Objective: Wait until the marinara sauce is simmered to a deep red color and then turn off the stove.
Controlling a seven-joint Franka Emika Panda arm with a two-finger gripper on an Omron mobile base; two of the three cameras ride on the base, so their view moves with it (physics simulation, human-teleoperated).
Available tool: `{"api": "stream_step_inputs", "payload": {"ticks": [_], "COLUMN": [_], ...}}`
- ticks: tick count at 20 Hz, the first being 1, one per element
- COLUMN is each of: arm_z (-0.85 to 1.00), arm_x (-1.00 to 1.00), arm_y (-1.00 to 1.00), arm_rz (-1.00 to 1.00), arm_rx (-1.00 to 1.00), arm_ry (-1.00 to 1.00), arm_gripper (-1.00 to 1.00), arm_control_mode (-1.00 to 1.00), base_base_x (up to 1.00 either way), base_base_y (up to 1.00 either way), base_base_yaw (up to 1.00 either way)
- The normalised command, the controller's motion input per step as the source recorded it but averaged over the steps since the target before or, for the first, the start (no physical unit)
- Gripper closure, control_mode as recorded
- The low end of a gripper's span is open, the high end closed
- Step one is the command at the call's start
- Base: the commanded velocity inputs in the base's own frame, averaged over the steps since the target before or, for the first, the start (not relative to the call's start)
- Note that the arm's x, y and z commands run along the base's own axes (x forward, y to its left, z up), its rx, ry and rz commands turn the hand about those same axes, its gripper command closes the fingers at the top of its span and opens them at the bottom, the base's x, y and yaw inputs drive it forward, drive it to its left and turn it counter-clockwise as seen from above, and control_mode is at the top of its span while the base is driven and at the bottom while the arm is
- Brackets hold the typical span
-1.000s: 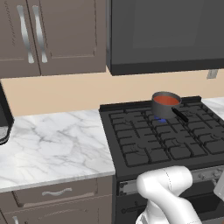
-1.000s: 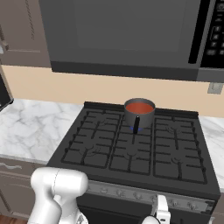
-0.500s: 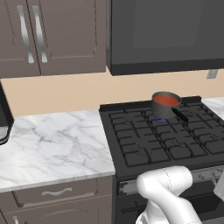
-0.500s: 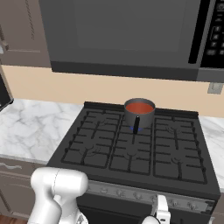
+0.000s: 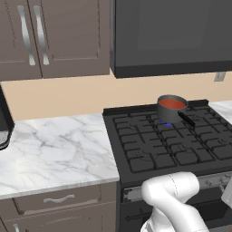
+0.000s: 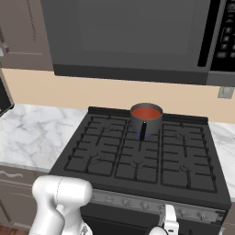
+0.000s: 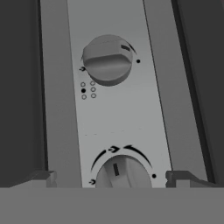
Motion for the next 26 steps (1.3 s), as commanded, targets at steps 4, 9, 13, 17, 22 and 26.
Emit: {"api": "stream_step_inputs", "payload": {"ticks": [4, 9, 13, 17, 22, 26], "arm_z": [0.00, 0.00, 0.00, 0.00, 0.00, 0.00], "arm_x": [0.00, 0.00, 0.00, 0.00, 0.00, 0.00], "arm_y": [0.00, 0.00, 0.00, 0.00, 0.00, 0.00], "arm_rz": [0.00, 0.00, 0.00, 0.00, 0.00, 0.00], "arm_rx": [0.00, 0.00, 0.00, 0.00, 0.00, 0.00], "arm_ry": [0.00, 0.00, 0.00, 0.00, 0.00, 0.00], "arm_gripper": [-1.00, -1.00, -1.00, -1.00, -1.00, -1.00], "arm_control_mode": [-1.00, -1.00, -1.00, -1.00, -1.00, -1.00], "base_base_x": [0.00, 0.00, 0.00, 0.00, 0.00, 0.00], "base_base_y": [0.00, 0.00, 0.00, 0.00, 0.00, 0.00], "base_base_yaw": [0.00, 0.00, 0.00, 0.00, 0.00, 0.00]}}
